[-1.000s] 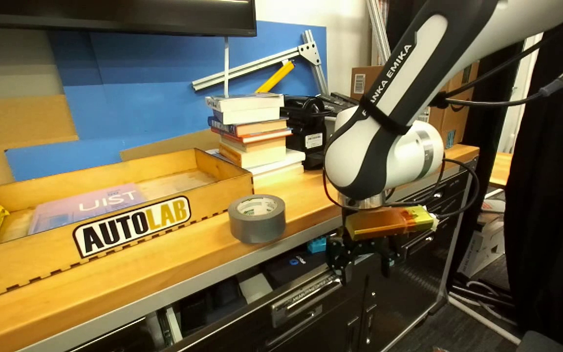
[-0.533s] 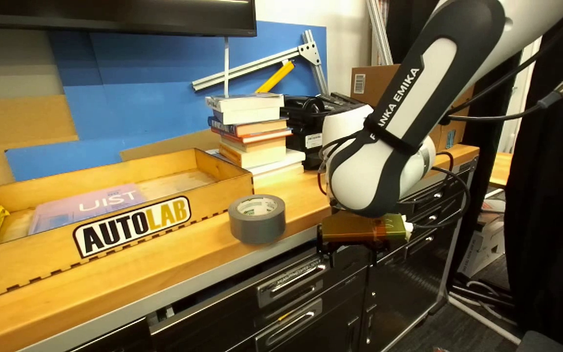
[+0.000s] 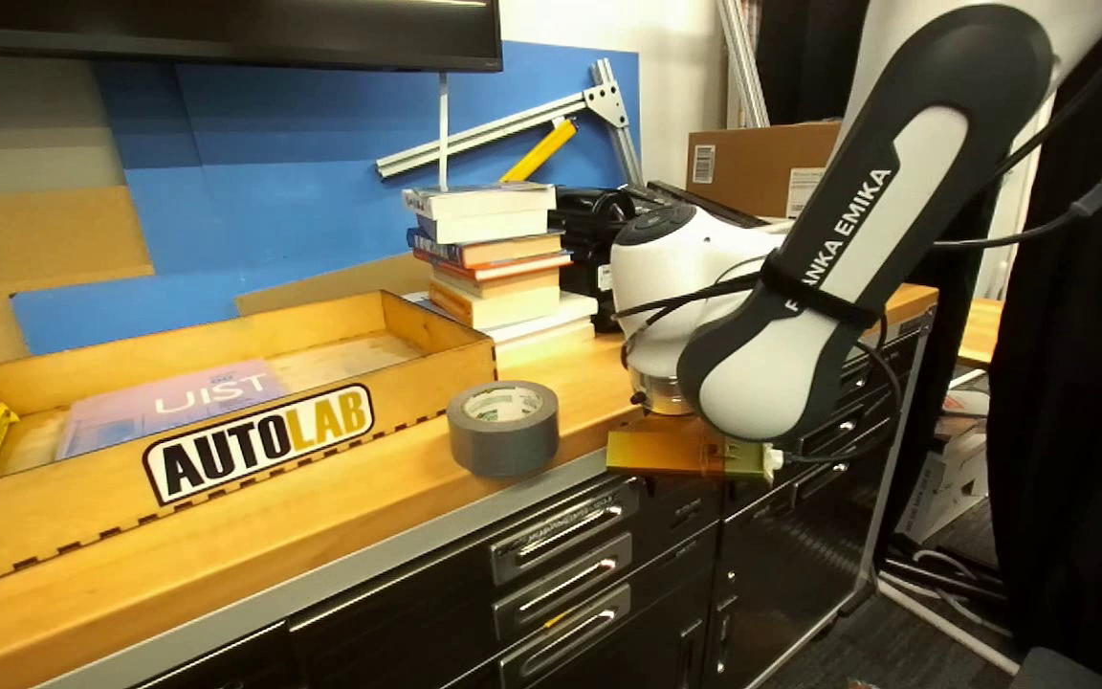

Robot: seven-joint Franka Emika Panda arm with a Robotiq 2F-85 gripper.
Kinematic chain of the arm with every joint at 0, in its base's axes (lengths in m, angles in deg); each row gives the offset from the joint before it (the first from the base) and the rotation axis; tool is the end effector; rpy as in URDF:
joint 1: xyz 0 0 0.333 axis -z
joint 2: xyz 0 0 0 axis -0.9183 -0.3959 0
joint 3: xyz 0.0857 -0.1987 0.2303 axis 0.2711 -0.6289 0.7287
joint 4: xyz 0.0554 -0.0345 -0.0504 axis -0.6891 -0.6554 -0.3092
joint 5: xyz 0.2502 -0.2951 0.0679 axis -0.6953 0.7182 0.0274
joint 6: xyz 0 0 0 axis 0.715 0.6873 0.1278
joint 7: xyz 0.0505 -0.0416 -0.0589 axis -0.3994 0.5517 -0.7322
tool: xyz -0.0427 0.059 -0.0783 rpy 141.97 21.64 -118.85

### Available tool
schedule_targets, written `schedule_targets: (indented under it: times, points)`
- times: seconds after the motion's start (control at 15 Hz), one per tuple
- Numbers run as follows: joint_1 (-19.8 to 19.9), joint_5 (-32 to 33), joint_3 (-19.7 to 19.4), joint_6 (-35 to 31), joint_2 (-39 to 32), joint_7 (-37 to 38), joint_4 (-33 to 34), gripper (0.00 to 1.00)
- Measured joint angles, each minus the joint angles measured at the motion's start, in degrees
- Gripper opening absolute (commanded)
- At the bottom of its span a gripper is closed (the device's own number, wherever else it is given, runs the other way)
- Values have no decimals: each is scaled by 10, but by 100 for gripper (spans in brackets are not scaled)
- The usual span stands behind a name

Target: Put the Lego in the open drawer and then close the drawer

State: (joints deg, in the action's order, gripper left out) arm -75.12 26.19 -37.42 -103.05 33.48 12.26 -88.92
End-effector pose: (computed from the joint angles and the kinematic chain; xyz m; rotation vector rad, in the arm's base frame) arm 0.4836 -0.0031 0.2318 2.6125 -1.2076 0.3366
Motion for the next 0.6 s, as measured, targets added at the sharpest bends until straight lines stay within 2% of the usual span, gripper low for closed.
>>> schedule_targets:
  times: [0.13,0.33,0.6]
  points:
    - [0,21,4,0,0,24,-1,100]
    - [10,20,12,-1,8,10,-5,100]
    - [50,-22,31,-10,75,-152,-54,100]
